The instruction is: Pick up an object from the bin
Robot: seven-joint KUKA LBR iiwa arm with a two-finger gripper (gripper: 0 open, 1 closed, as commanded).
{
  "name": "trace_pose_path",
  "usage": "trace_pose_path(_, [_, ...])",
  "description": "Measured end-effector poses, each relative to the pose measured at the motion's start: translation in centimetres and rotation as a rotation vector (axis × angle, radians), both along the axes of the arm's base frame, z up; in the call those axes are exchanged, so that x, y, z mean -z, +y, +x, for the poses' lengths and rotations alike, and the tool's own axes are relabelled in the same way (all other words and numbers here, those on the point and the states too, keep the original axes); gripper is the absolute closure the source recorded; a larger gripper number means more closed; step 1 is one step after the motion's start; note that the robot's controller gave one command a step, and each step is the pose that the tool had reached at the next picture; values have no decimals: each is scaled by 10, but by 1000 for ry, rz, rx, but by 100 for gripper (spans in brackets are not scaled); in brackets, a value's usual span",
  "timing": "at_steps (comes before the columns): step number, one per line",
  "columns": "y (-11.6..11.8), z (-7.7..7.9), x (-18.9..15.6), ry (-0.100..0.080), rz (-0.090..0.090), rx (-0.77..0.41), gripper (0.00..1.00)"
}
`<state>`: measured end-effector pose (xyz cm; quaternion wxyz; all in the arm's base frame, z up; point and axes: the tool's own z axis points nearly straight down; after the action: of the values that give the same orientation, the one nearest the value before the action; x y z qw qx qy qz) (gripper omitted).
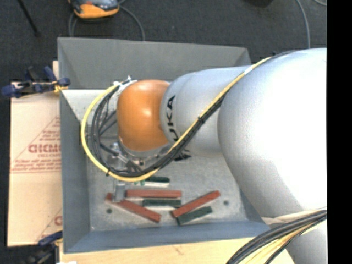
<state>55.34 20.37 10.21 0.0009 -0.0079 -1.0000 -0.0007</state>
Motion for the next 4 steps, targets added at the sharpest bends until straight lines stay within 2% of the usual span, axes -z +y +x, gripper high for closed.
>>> trace_pose_path(1, [-27,-15,20,-5,-1,-191,0])
trace_pose_path(2, [-39,-37,26,-5,0,-213,0])
trace_pose_path(3, [-46,-60,32,-3,0,-135,100])
trace_pose_path(4, [-46,-60,32,-3,0,-134,100])
